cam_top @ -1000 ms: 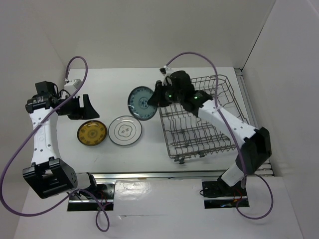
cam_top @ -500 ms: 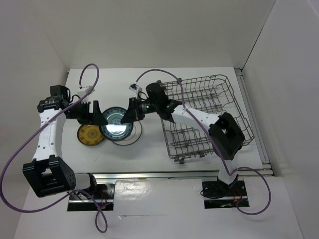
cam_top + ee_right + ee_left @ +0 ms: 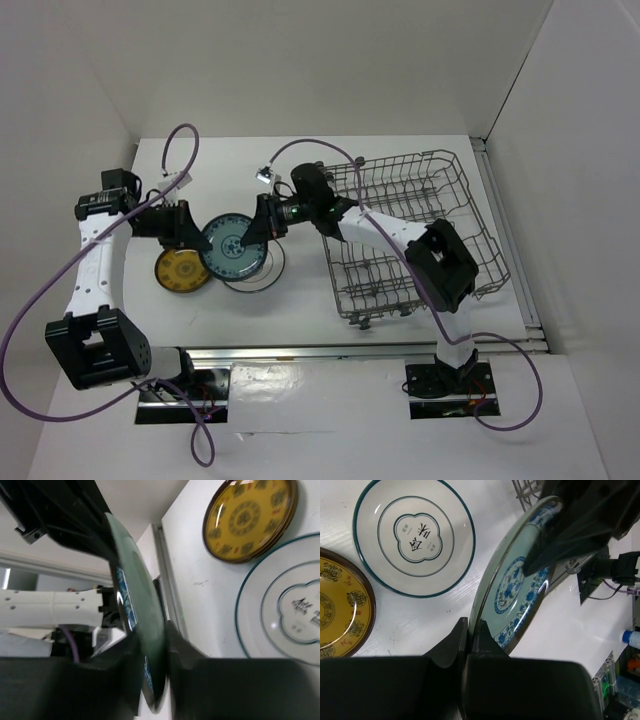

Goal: Unload the plates from the dish rack

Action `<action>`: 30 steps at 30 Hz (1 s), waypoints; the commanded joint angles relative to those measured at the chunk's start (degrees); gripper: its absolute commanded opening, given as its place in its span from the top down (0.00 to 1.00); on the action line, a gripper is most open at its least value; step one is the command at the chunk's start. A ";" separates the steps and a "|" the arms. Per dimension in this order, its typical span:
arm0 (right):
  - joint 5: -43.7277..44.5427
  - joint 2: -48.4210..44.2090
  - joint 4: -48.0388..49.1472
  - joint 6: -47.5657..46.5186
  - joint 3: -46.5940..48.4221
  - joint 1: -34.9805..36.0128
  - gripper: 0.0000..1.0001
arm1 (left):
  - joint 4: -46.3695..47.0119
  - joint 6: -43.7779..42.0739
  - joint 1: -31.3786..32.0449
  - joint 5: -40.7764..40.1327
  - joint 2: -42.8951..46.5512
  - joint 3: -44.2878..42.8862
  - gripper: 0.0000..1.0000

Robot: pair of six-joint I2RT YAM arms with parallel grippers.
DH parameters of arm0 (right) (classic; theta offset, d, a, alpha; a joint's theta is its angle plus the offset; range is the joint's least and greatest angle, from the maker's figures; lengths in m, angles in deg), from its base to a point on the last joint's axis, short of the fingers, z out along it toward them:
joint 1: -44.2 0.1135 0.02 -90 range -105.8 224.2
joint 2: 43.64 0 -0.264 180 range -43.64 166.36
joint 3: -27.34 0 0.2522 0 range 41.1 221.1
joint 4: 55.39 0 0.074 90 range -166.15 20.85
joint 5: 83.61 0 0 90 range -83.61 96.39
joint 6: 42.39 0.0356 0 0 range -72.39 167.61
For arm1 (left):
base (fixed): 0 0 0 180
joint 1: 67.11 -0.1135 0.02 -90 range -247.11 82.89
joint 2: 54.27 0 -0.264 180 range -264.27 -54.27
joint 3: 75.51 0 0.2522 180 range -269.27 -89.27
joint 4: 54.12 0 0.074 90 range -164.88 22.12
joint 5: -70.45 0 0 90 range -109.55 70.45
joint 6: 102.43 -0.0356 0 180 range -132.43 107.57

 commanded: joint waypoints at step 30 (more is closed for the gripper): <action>46.69 -25.52 -35.90 -18.38 2.39 -1.60 0.12 | 14.90 6.13 -23.05 -22.04 -12.22 10.52 0.73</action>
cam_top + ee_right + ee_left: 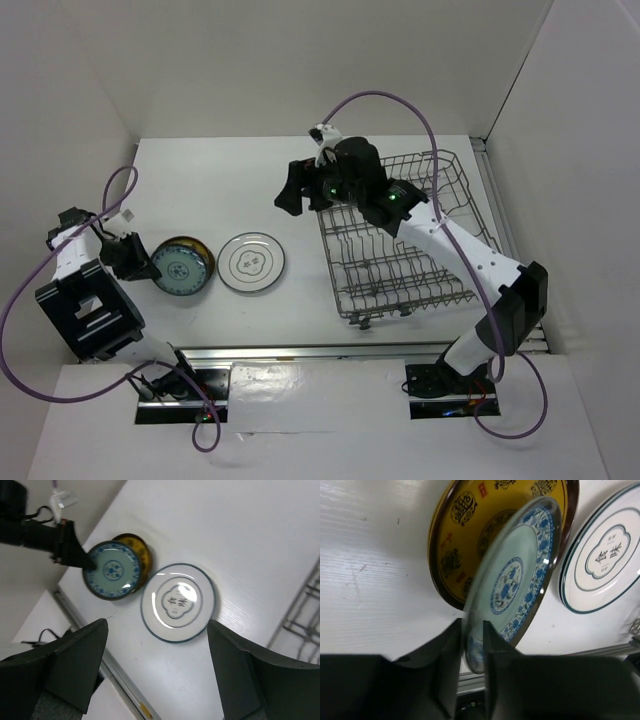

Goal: Unload the plates from the dish rack

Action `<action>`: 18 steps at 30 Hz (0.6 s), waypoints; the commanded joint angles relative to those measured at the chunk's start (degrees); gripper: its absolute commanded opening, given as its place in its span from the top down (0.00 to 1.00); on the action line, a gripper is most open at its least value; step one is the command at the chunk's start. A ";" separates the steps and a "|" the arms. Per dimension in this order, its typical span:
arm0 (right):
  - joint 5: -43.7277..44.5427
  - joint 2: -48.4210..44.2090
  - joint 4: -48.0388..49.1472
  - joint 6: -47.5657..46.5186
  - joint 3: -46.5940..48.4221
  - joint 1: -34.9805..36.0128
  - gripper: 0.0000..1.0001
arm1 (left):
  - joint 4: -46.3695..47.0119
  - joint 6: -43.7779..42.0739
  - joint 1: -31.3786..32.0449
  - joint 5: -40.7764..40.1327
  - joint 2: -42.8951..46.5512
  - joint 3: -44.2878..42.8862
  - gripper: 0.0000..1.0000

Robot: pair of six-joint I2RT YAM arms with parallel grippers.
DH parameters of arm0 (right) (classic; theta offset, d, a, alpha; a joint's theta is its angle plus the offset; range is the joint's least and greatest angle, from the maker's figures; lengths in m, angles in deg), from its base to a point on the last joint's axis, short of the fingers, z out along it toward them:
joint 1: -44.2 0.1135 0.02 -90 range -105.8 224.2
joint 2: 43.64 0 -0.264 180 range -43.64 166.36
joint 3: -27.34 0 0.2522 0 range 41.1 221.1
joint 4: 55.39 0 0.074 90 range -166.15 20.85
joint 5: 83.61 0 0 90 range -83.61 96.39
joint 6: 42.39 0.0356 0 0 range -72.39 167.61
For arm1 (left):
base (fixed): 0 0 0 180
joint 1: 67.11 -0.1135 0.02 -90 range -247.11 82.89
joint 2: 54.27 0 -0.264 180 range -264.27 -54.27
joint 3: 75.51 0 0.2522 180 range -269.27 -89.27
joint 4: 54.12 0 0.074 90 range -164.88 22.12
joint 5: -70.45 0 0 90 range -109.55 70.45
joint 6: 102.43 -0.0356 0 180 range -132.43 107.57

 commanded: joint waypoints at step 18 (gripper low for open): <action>16.64 -6.70 -18.05 2.98 -18.57 -25.82 0.18 | 0.01 -3.35 0.48 -0.46 -1.78 -2.49 0.33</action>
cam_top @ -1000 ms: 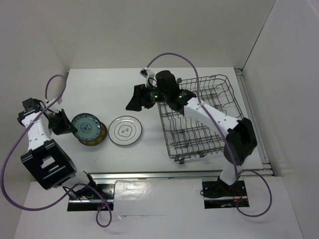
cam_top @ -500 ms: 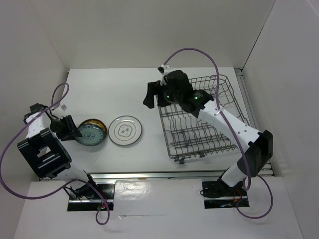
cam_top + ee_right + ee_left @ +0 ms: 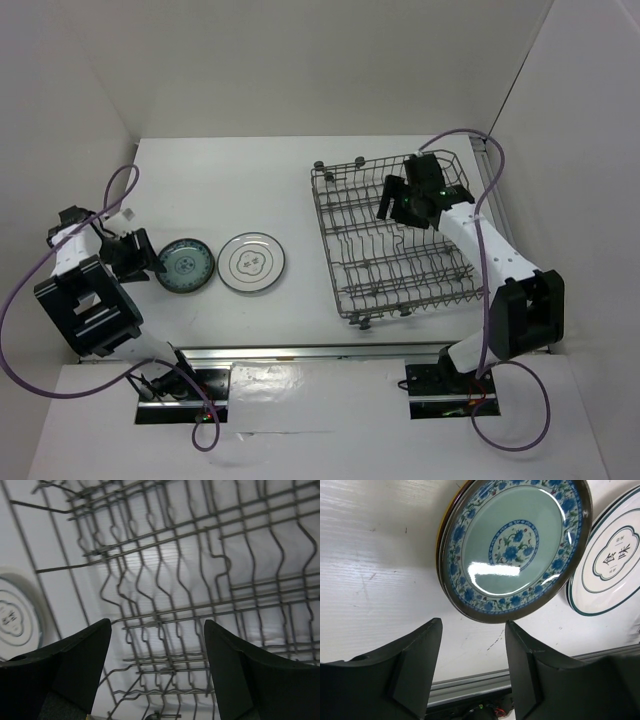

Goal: Unload the plates from the dish rack

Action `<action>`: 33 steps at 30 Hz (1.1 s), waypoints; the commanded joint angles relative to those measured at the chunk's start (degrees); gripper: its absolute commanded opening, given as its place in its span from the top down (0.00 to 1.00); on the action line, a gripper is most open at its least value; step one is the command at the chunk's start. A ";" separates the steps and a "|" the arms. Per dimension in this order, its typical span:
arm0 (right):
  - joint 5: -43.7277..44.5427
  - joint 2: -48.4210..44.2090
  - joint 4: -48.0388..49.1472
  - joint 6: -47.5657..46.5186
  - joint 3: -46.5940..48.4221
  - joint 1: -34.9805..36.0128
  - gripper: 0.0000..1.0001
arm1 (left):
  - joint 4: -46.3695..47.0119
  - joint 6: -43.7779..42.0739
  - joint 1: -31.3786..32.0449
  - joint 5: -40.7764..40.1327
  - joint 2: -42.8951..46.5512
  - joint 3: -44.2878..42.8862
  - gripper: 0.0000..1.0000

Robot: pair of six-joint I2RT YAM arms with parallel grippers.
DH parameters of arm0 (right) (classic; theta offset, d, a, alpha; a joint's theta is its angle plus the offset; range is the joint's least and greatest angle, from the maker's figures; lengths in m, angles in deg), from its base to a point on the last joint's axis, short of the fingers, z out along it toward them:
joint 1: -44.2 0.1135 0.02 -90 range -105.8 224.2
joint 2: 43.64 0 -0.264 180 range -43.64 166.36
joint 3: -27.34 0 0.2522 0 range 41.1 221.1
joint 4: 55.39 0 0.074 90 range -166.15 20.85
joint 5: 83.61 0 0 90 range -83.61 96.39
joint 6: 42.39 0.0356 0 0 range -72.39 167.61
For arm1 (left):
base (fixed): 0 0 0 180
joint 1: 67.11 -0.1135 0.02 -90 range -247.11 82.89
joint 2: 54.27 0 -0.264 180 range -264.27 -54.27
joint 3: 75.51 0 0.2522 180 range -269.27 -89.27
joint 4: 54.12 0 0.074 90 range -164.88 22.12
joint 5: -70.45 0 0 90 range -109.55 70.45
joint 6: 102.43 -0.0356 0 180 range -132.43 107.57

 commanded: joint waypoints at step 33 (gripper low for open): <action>11.31 -29.49 -10.30 -0.16 -4.47 -6.66 0.00 | -4.12 -0.12 2.67 -15.14 19.96 -14.43 0.21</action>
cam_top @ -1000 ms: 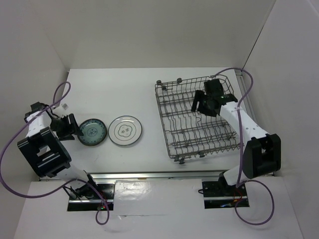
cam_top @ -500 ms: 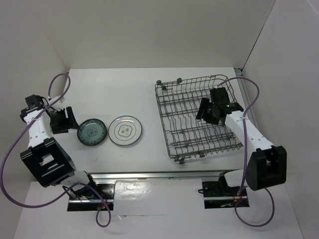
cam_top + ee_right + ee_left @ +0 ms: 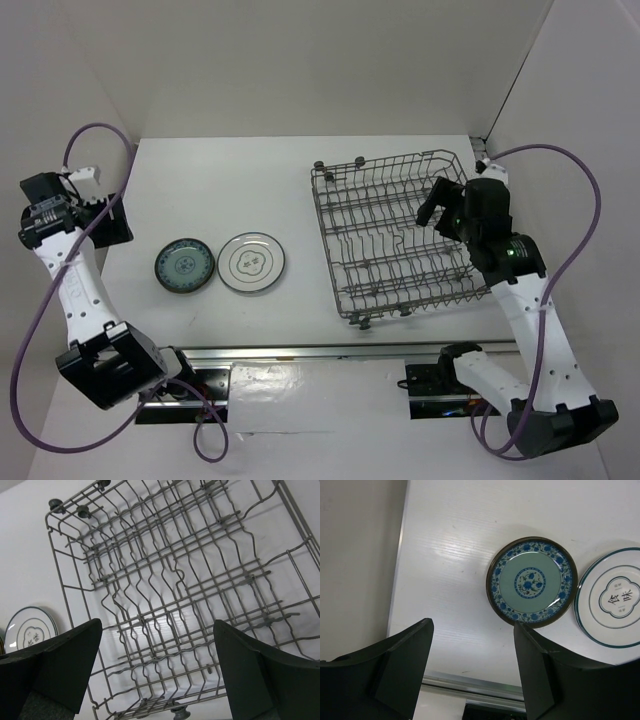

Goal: Unload the plates from the dish rack

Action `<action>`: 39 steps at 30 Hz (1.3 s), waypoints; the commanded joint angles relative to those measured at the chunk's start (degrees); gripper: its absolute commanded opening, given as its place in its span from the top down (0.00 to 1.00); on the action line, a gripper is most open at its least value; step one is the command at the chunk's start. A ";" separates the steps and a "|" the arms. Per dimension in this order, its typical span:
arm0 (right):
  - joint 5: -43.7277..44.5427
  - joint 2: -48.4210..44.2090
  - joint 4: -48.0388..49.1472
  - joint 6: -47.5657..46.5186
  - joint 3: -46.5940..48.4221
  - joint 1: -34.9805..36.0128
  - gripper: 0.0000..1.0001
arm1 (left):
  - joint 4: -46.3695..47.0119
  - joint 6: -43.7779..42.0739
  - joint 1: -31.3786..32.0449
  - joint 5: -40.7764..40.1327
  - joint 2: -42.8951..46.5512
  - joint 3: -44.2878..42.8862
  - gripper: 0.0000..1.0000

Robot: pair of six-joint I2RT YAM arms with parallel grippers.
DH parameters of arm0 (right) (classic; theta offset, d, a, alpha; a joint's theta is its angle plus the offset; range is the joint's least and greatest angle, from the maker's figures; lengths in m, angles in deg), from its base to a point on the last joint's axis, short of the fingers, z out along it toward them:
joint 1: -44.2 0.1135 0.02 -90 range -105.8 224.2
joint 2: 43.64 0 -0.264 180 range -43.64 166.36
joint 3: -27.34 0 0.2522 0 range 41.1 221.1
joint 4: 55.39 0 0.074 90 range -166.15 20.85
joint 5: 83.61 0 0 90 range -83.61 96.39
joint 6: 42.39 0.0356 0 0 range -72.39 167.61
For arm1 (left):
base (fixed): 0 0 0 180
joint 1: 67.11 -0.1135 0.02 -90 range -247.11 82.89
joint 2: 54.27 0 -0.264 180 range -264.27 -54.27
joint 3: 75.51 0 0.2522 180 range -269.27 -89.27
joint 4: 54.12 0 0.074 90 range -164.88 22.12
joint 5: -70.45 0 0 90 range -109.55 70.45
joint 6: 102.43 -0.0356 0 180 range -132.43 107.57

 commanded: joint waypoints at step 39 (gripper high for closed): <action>-4.58 28.59 11.86 4.66 -5.87 39.44 0.26 | -7.01 -3.25 0.11 -3.17 7.24 1.67 0.21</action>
